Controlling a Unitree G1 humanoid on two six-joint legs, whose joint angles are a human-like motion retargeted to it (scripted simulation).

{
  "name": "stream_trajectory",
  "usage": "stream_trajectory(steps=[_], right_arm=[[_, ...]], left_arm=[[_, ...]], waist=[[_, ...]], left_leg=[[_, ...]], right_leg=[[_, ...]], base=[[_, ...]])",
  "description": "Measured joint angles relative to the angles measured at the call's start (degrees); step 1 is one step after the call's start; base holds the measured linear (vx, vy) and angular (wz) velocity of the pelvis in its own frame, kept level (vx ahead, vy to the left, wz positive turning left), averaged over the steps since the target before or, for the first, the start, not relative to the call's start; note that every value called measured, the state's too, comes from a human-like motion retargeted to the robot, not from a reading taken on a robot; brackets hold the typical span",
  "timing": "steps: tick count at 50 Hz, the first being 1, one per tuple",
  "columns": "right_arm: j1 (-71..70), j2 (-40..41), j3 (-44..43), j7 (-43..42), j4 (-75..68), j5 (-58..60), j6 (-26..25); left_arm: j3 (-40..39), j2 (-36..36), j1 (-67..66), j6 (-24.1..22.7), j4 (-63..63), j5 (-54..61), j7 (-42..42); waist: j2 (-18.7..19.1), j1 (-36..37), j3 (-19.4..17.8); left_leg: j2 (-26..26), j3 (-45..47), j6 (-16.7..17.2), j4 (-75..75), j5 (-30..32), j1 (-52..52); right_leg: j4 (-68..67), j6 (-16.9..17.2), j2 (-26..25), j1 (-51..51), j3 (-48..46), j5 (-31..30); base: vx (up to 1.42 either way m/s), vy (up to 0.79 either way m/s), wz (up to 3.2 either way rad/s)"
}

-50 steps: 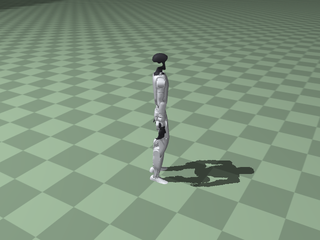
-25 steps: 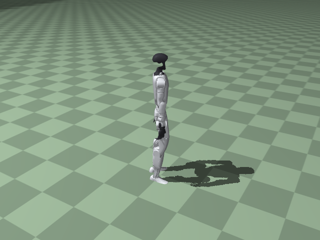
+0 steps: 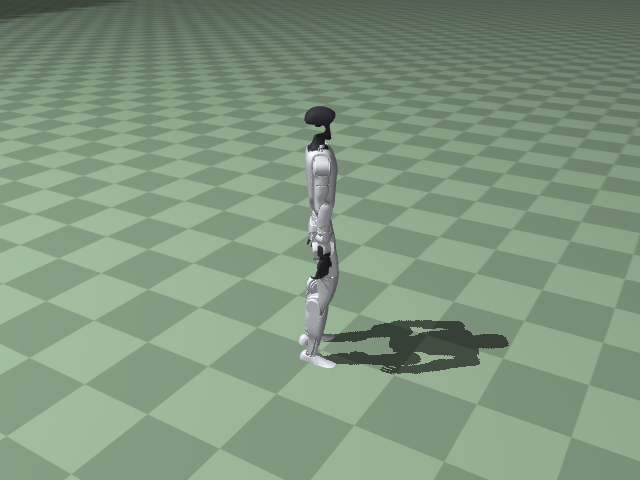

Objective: Upper body actions

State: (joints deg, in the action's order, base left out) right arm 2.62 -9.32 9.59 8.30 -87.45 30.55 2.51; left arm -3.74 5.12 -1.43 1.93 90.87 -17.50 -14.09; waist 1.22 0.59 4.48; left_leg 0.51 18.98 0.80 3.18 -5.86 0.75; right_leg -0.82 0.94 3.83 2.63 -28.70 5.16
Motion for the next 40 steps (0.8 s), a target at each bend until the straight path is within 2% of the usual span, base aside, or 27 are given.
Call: stream_trajectory(steps=[40], right_arm=[[-0.02,-0.07,0.09,-0.08,-0.24,0.69,0.05]], left_arm=[[-0.03,-0.02,0.10,-0.01,0.25,0.17,-0.02]], waist=[[0.15,-0.14,0.41]], left_leg=[[-0.08,-0.66,-0.05,0.27,0.21,-0.58]], right_leg=[[-0.08,0.09,0.29,-0.17,-0.46,-0.11]], base=[[0.00,0.00,0.00]])
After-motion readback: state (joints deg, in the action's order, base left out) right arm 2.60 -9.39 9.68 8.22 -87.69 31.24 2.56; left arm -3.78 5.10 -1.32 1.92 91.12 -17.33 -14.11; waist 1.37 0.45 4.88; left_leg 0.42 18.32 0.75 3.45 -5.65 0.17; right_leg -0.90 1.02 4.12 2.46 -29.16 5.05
